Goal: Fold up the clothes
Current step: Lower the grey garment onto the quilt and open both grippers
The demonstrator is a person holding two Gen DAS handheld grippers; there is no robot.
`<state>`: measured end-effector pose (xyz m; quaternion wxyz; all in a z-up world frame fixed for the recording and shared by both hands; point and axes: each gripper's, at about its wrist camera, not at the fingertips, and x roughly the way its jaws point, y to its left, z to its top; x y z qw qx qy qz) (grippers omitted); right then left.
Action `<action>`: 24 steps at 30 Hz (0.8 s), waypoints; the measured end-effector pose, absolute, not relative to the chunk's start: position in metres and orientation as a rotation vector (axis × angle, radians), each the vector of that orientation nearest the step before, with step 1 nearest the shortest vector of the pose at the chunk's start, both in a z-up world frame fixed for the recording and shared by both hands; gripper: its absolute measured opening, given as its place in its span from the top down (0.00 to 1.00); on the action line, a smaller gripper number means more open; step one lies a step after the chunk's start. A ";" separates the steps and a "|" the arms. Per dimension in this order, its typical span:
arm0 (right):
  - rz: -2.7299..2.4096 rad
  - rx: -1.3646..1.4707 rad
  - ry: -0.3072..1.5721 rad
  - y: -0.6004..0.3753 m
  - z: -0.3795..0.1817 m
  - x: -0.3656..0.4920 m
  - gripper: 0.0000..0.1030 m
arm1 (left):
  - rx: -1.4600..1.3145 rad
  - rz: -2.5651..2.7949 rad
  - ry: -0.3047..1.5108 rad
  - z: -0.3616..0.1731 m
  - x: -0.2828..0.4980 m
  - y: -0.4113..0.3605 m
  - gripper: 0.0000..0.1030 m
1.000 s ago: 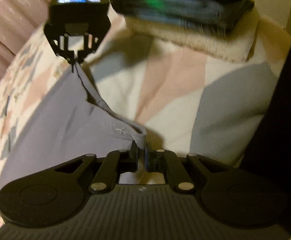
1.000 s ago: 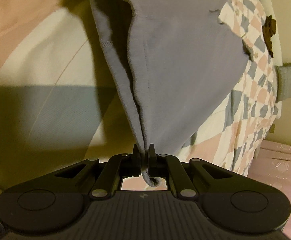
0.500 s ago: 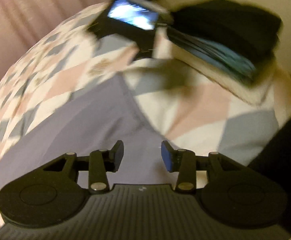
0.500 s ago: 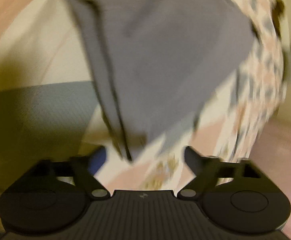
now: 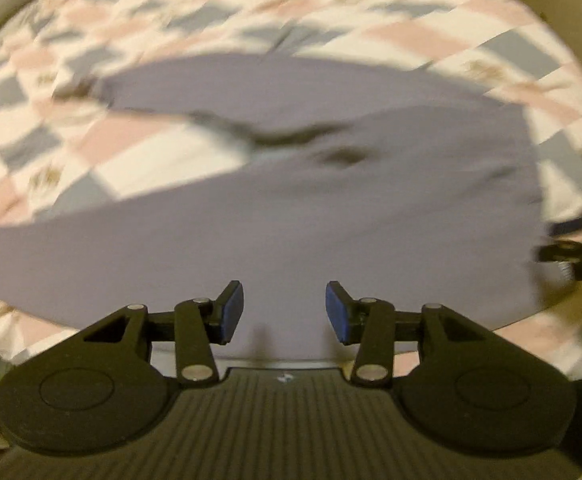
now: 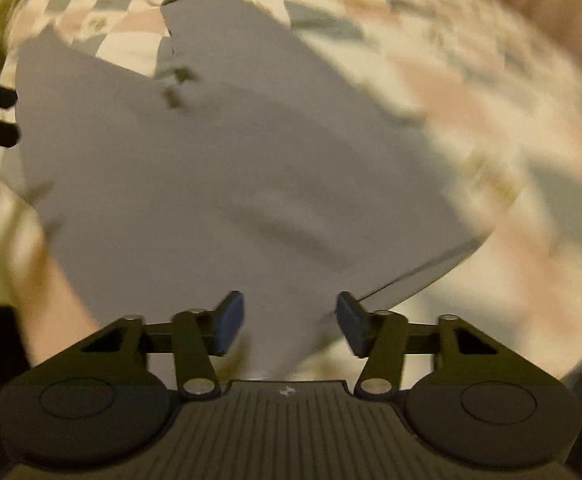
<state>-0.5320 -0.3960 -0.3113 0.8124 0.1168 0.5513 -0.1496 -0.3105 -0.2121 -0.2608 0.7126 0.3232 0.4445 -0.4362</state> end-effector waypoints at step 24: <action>-0.763 1.036 0.939 -0.346 -0.307 -0.374 0.55 | 0.439 -0.788 1.106 -0.190 0.040 -0.160 0.54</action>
